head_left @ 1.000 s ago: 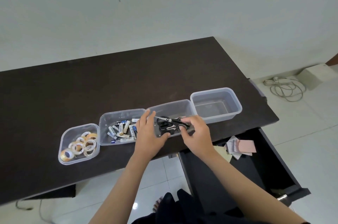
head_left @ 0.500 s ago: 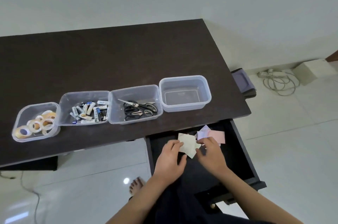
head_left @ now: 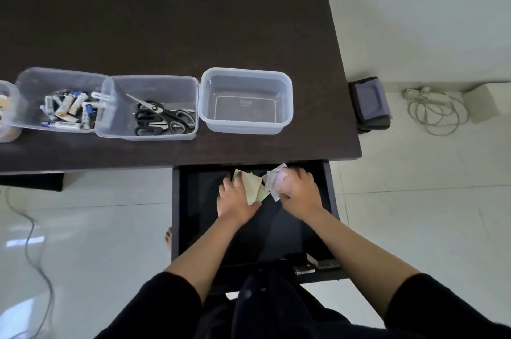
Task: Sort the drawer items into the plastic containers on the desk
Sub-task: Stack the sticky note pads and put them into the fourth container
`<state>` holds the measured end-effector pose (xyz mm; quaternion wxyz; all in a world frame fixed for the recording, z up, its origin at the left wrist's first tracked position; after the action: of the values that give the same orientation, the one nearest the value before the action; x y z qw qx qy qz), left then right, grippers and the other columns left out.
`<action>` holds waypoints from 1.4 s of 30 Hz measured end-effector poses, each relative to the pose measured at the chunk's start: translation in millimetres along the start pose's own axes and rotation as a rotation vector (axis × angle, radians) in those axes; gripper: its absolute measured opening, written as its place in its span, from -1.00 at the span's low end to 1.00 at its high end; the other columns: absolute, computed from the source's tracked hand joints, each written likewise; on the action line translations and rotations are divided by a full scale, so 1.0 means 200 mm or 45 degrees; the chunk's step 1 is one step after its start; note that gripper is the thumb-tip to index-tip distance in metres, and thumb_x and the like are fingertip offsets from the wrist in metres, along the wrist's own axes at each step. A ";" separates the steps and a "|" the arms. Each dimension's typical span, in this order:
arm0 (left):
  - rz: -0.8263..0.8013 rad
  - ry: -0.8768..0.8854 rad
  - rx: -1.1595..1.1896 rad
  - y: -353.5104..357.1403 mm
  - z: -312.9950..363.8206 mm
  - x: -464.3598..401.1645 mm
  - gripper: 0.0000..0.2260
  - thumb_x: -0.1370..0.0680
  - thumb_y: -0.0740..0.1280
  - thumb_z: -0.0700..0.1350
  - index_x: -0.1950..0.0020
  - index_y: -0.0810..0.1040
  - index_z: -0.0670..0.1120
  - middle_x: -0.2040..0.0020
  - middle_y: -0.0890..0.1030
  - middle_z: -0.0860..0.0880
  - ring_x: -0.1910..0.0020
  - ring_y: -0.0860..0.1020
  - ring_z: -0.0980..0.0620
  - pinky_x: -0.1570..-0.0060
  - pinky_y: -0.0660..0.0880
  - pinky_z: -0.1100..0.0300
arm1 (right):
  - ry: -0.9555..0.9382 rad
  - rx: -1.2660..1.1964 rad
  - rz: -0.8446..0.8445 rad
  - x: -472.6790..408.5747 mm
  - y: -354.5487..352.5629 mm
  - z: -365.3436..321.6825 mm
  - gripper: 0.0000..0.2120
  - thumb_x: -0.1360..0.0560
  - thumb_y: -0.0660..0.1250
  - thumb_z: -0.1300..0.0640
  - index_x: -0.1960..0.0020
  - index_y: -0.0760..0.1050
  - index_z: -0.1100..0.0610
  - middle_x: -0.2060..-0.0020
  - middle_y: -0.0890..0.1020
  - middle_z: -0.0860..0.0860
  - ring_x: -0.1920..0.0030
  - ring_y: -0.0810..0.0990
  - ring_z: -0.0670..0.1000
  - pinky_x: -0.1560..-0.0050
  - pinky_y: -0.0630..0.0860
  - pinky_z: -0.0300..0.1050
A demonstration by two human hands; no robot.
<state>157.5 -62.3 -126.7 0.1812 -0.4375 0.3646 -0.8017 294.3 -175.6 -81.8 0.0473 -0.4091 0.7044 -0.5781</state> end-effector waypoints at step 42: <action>0.083 -0.147 0.084 0.15 -0.22 0.39 -0.10 -0.21 0.58 -0.02 -0.37 0.08 -0.07 -0.22 0.20 -0.11 -0.19 0.40 -0.11 -0.02 0.52 0.11 | 0.367 -0.317 -0.037 0.36 0.22 0.29 -0.48 -0.37 0.36 0.04 -0.26 0.25 0.10 -0.15 0.39 0.06 0.11 0.54 0.14 0.27 0.44 -0.10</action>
<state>76.6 -110.9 -120.8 0.2422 -0.4648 0.3409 -0.7804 254.9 -265.5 -108.1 -0.1134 -0.3349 0.7641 -0.5396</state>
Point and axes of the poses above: each hand's wrist, its own x-axis away from the middle knuckle, its own y-axis out of the palm, z = x × y, the point moved 10 cm from there along -x, towards the middle knuckle
